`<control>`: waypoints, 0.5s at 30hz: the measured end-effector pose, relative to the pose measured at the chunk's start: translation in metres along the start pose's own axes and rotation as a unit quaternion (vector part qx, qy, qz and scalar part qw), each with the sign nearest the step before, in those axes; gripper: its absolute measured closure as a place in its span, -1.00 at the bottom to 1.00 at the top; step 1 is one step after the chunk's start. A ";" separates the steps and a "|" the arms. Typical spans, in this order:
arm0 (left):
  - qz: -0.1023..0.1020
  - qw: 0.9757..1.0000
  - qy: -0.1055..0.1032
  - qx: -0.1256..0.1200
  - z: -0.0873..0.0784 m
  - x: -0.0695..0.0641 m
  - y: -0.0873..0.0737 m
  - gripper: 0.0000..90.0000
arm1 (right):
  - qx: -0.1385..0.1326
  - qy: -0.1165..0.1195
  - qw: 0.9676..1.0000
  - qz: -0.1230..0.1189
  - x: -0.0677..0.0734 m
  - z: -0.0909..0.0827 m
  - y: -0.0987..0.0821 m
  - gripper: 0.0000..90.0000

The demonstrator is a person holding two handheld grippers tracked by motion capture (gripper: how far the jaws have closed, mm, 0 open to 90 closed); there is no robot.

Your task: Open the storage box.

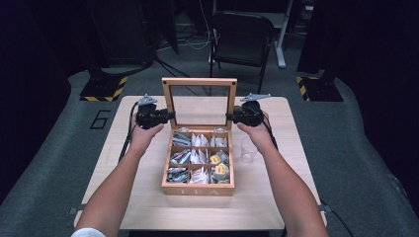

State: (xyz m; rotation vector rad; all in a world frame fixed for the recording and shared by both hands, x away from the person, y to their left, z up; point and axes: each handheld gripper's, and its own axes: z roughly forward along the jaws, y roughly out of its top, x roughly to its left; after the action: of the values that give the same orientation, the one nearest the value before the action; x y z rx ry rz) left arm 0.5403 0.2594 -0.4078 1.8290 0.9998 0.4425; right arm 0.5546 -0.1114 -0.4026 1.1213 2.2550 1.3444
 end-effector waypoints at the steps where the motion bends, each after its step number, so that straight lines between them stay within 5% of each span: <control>1: 0.002 1.000 0.002 0.000 0.000 0.000 0.000 0.41 | 0.000 0.000 1.000 0.000 0.000 0.000 0.000 0.44; 15: -0.009 1.000 0.003 0.007 -0.008 0.005 -0.009 0.35 | 0.009 -0.001 1.000 0.002 -0.003 0.003 0.004 0.46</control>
State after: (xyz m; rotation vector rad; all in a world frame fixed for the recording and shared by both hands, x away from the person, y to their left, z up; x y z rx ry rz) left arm 0.5346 0.2698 -0.4127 1.8316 1.0248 0.4307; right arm 0.5606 -0.1106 -0.4015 1.1345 2.2697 1.3262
